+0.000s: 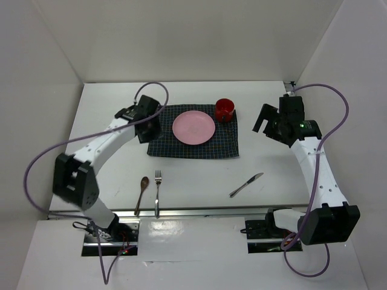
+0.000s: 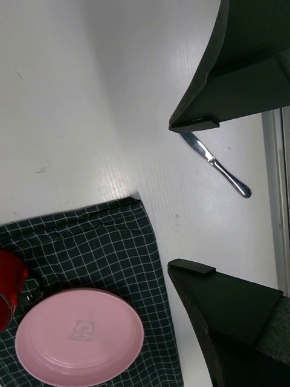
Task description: Set the dinner table for one person
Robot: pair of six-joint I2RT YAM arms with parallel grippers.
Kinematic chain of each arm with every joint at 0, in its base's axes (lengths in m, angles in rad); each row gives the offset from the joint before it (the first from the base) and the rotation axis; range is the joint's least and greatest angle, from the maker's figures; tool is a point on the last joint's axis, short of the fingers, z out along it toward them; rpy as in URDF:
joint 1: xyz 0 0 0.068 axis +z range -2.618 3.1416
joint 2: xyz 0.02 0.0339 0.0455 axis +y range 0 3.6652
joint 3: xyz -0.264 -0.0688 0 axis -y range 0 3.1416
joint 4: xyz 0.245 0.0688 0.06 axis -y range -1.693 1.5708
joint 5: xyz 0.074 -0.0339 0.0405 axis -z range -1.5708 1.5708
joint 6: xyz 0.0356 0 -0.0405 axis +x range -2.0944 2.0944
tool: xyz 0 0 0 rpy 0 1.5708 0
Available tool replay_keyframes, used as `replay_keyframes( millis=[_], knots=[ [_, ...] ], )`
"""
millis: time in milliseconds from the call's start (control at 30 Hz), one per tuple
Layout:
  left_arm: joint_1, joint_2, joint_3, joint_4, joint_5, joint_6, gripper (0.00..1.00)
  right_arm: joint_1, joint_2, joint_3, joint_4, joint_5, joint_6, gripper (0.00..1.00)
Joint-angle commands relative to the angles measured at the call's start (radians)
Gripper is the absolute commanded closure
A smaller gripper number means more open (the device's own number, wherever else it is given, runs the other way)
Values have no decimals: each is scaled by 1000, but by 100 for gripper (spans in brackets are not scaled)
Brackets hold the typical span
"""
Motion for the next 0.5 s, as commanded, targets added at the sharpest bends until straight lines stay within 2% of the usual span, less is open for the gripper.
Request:
replay_keyframes(
  millis=[0,200,300,467],
  knots=[
    [-14,-212,-236,-52,-47,-62,41,-5,-16,-16,55,-30,-10,1],
    [-42,-463,-571,-102,-6,-234,39,-5,9,-27,86,-74,0,1],
    [-42,-513,-635,-145,-6,-306,38,-5,9,-36,86,-74,0,1],
    [-51,-518,-702,-145,26,-319,37,-5,9,-36,95,-96,0,1]
  ],
)
